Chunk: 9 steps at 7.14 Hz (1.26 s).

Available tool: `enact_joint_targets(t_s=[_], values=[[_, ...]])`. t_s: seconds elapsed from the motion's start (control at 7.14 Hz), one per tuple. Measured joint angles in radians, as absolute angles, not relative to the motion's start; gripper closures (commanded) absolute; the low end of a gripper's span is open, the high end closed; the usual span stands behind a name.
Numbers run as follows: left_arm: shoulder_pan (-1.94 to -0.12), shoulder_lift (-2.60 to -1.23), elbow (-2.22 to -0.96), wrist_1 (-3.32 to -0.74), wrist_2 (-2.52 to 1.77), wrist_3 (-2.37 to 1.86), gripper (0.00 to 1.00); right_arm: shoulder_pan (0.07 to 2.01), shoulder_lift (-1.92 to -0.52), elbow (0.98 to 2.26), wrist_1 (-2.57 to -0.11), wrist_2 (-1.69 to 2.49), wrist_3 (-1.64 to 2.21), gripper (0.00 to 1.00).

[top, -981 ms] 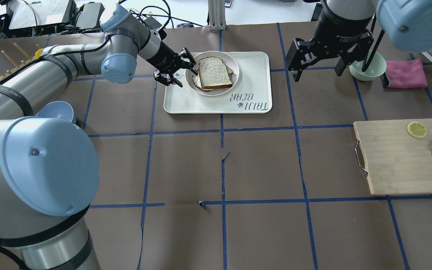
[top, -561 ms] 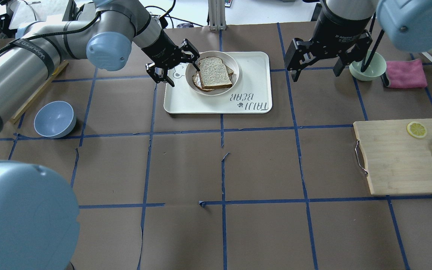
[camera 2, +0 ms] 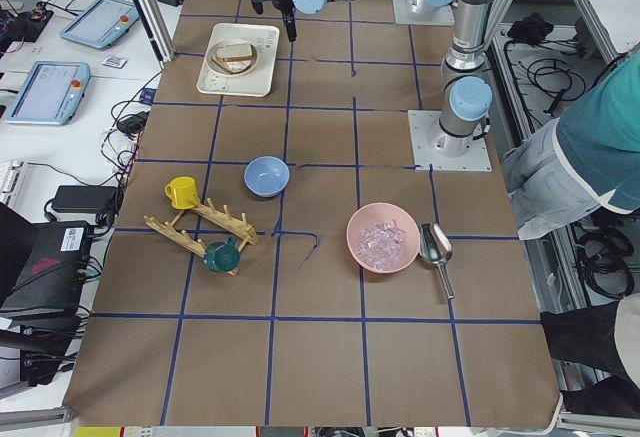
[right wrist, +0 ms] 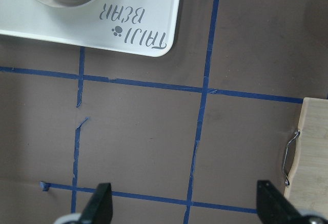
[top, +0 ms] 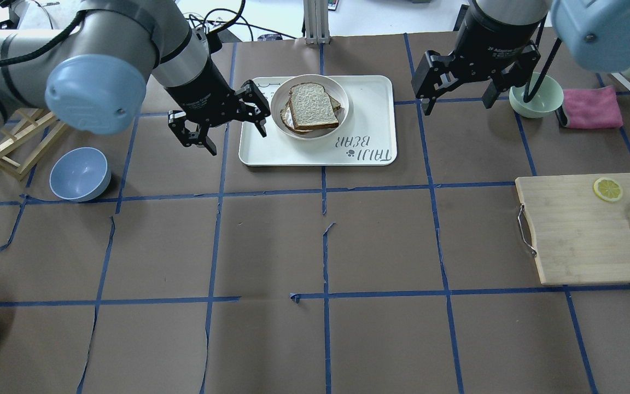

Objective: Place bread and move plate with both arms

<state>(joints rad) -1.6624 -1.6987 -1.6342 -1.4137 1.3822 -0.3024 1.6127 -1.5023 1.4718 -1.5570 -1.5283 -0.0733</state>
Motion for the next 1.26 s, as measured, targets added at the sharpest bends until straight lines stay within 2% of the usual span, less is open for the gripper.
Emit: enact_joint_targets(t_s=[0.28,0.42,0.84,1.26], values=[[-1.664,-1.580,-1.726,-1.424,1.512,-0.207,0.00,1.610,-1.505,1.459,-1.557,-1.548,-0.075,0.00],[-1.664,-1.563,-1.712,-1.460,1.550,-0.174,0.00,1.609,-1.506,1.456,-1.556,-1.551,-0.074,0.00],[-1.646,-1.601,-1.523,-1.672,1.565,-0.153,0.00,1.609,-1.507,1.455,-1.555,-1.544,-0.074,0.00],[-1.645,-1.618,-1.483,-1.694,1.557,-0.155,0.00,1.609,-1.507,1.456,-1.555,-1.539,-0.073,0.00]])
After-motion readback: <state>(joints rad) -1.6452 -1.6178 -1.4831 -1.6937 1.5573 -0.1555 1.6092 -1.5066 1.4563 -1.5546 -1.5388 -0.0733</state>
